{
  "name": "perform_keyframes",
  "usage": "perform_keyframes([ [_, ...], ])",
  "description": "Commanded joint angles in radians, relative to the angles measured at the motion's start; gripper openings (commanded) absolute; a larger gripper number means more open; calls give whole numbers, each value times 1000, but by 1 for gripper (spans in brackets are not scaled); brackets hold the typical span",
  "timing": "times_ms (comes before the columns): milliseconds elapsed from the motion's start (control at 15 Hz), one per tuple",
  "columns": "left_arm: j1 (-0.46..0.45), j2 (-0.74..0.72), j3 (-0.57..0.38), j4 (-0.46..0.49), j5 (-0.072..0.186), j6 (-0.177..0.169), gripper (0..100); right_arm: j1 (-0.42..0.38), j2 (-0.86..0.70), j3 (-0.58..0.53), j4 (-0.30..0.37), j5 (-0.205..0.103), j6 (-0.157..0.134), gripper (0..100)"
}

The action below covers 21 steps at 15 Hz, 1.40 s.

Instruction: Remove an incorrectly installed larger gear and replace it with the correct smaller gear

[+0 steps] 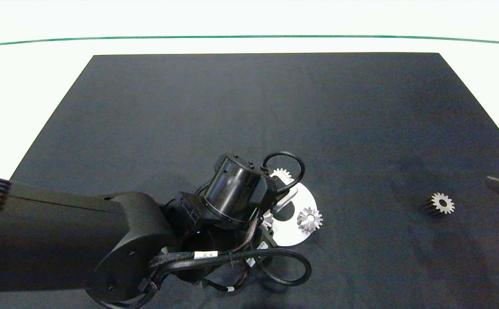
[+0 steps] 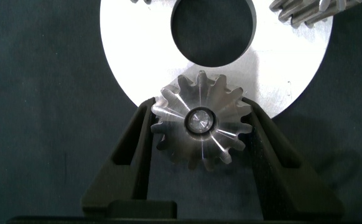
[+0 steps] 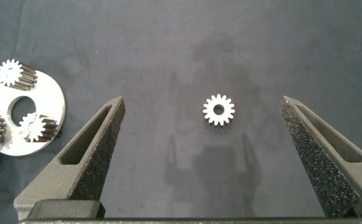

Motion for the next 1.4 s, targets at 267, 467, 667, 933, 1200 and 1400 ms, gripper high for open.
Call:
perform_keyframes([
  [267,-2,-19,-1,42,2,-6,16,0,1,0,-1,0,1,100],
  [467,-3,-28,-1,55,2,-12,16,0,1,0,-1,0,1,100],
  [667,-5,-33,-1,58,2,-15,16,0,0,0,-1,0,1,100],
  [933,-6,-50,-6,77,2,-41,16,0,0,-2,-1,0,1,100],
  [1200,-9,-60,-18,80,2,-64,16,0,-3,-5,-1,-1,-1,100],
  [1400,-6,-83,-49,103,2,-95,16,0,-3,-5,-1,-1,-1,100],
])
